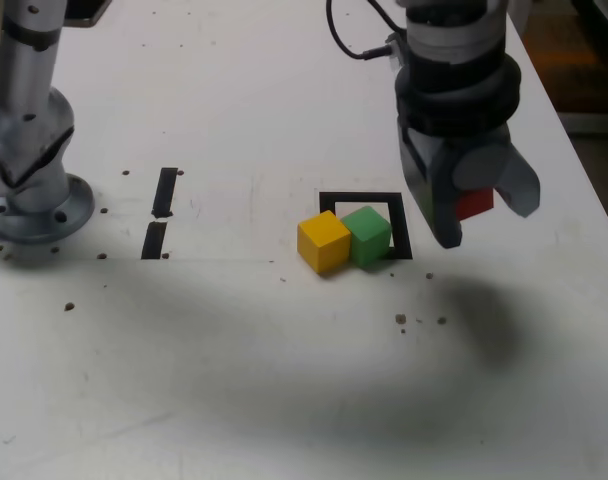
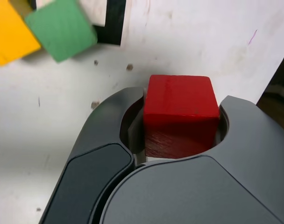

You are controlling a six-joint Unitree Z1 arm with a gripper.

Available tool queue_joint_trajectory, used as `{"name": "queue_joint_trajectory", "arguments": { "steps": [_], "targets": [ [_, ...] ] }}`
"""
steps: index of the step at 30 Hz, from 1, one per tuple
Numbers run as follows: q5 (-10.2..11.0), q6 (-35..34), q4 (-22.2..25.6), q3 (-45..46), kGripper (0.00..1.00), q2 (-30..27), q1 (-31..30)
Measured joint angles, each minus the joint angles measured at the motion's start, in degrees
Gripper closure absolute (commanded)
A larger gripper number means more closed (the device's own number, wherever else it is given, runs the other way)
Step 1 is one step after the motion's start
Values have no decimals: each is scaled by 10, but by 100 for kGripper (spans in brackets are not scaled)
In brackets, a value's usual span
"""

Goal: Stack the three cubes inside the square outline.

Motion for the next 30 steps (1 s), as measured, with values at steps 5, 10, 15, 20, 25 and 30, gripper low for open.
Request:
{"name": "queue_joint_trajectory", "arguments": {
  "steps": [5,10,15,20,25,30],
  "targets": [
    [8,17,-21,17,94,1,20],
    [5,38,-50,26,94,15,44],
    [2,58,-61,31,94,31,71],
    [-2,74,-62,41,94,31,98],
    [-13,87,-66,55,94,31,112],
    [-44,108,-79,87,94,30,126]
  ]
}}
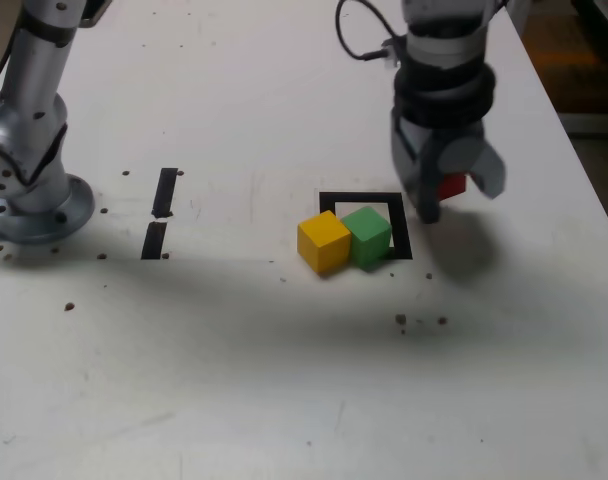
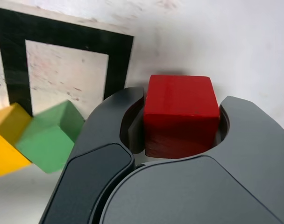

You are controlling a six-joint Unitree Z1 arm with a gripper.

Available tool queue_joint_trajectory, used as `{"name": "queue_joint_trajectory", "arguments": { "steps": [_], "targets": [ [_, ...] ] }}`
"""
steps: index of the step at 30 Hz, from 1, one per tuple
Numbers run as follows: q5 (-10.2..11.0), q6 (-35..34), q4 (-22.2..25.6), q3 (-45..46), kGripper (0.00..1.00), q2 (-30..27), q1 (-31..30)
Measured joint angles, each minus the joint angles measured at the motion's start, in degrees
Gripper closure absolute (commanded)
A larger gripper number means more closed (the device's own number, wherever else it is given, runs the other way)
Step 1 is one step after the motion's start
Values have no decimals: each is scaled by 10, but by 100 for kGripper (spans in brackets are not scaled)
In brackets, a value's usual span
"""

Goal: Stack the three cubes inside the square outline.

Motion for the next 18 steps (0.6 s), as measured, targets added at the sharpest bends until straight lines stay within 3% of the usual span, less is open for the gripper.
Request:
{"name": "queue_joint_trajectory", "arguments": {
  "steps": [8,16,18],
  "targets": [
    [-46,10,4,51,94,-27,0],
    [-64,12,39,93,94,-76,0],
    [-78,14,52,109,94,-88,0]
  ]
}}
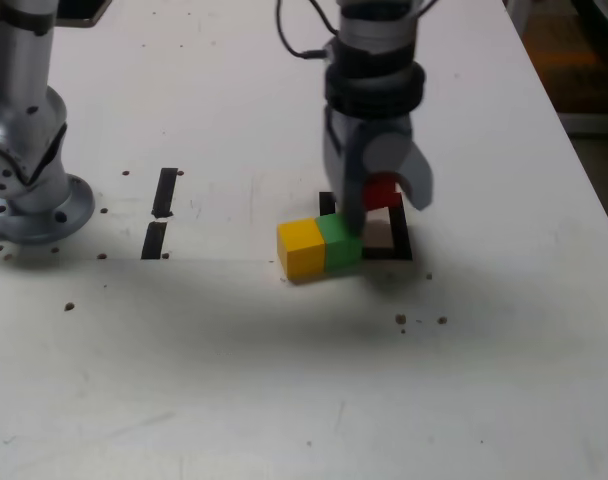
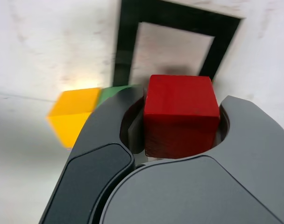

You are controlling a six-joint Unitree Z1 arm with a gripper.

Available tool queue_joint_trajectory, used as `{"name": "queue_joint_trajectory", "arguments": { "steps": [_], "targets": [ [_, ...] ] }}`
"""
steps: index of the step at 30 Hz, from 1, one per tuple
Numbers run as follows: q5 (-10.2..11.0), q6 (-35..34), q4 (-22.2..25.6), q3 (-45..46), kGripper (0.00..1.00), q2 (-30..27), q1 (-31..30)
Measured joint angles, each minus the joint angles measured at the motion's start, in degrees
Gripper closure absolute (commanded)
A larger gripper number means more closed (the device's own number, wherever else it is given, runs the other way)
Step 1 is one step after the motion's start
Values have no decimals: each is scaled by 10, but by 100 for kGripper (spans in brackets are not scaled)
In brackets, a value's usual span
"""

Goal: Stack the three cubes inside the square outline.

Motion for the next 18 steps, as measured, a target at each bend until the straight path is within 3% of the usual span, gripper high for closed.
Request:
{"name": "queue_joint_trajectory", "arguments": {
  "steps": [5,8,12,18],
  "targets": [
    [-49,8,26,53,94,-24,0],
    [-56,14,28,71,94,-40,0],
    [-32,15,25,64,94,-65,-2],
    [45,-3,27,31,94,-107,-10]
  ]
}}
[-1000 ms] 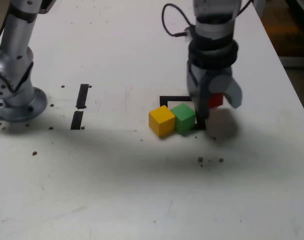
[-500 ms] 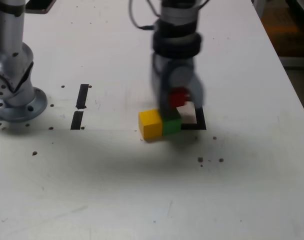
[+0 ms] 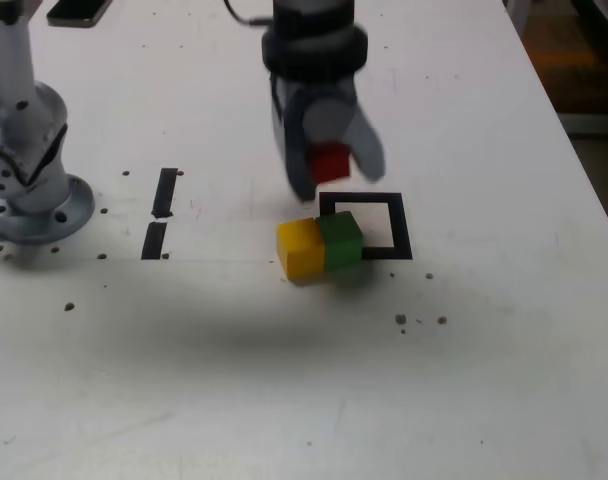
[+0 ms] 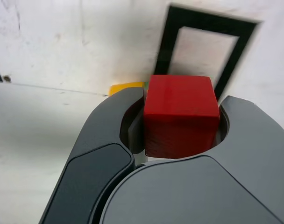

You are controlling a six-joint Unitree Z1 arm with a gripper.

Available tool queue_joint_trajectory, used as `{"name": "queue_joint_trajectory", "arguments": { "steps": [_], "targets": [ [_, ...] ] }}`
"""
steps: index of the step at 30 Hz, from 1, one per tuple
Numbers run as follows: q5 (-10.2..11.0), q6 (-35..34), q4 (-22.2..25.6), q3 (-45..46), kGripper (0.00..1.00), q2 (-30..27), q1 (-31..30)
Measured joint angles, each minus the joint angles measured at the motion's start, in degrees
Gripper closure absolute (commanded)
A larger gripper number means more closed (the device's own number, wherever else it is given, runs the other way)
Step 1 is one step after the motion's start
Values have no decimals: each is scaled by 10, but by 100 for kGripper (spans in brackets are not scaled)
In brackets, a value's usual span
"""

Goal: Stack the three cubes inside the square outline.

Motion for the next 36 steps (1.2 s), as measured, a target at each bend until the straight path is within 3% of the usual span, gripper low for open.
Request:
{"name": "queue_joint_trajectory", "arguments": {
  "steps": [6,15,25,36],
  "targets": [
    [37,6,-13,-30,94,4,-2],
    [27,31,-63,-45,94,62,-2],
    [-4,49,-90,-53,94,113,-2],
    [-83,78,-114,0,94,132,-2]
  ]
}}
